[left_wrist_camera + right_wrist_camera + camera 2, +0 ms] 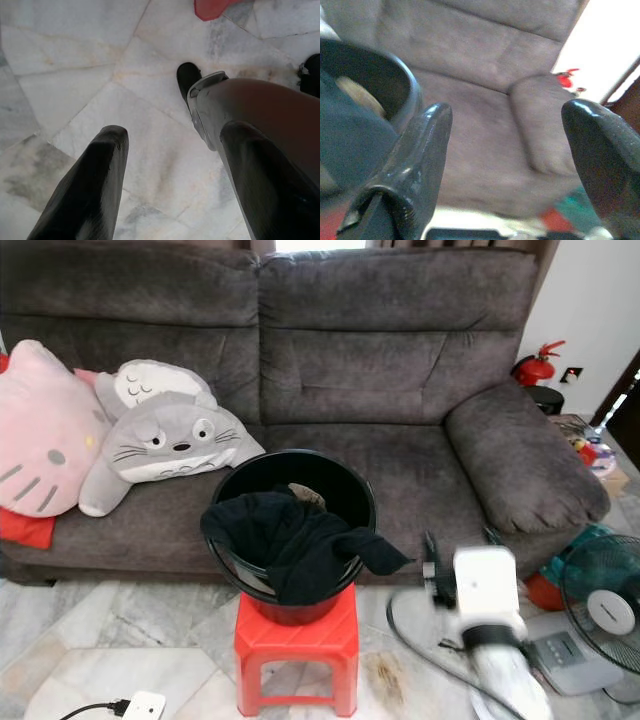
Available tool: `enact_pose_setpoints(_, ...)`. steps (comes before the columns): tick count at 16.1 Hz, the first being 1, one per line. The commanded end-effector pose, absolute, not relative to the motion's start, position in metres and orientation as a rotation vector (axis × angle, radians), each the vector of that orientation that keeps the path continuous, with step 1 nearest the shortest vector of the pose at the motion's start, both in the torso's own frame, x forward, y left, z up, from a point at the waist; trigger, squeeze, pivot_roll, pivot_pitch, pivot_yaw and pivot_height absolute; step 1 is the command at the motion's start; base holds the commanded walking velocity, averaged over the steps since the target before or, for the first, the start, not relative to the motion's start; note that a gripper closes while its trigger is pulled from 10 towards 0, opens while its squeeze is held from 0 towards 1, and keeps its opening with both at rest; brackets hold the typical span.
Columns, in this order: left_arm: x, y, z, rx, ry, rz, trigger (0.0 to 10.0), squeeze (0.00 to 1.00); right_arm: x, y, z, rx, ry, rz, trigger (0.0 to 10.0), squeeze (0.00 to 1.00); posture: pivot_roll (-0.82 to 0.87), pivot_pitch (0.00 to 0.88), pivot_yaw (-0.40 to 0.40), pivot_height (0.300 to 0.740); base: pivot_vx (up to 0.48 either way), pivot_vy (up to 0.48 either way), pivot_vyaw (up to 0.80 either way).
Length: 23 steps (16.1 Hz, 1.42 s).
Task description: Hang hanger
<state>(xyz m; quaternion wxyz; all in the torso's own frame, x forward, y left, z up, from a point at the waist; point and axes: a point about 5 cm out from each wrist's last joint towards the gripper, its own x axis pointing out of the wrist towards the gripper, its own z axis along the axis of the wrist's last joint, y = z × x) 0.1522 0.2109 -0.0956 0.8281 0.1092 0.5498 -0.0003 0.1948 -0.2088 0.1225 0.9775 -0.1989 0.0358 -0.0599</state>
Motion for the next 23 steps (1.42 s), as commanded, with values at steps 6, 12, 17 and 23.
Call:
enact_pose_setpoints(6, 0.153, 0.21, -0.095, 0.23, 1.173, -0.011, 10.0, 0.0, 0.18, -0.209, 0.121, -0.844, 0.081, 0.099, 10.0, 0.0, -0.25, 0.0, -0.038, 0.74, 0.0, 0.0, 0.0)
enact_pose_setpoints(12, 0.154, 0.209, -0.095, 0.221, 1.17, -0.004, 10.0, 0.0, 0.183, -0.195, 0.093, -0.944, 0.166, 0.259, 10.0, 0.0, -0.24, 0.0, -0.044, 0.74, 0.0, 0.0, 0.0)
enact_pose_setpoints(17, 0.155, 0.209, -0.095, 0.226, 1.17, -0.008, 10.0, 0.0, 0.188, -0.202, 0.086, -1.002, 0.191, 0.269, 10.0, 0.0, -0.24, 0.0, -0.042, 0.74, 0.0, 0.0, 0.0)
enact_pose_setpoints(23, 0.155, 0.209, -0.095, 0.226, 1.168, -0.007, 10.0, 0.0, 0.207, -0.203, 0.08, -1.052, 0.16, 0.28, 10.0, 0.0, -0.24, 0.0, -0.036, 0.74, 0.0, 0.0, 0.0)
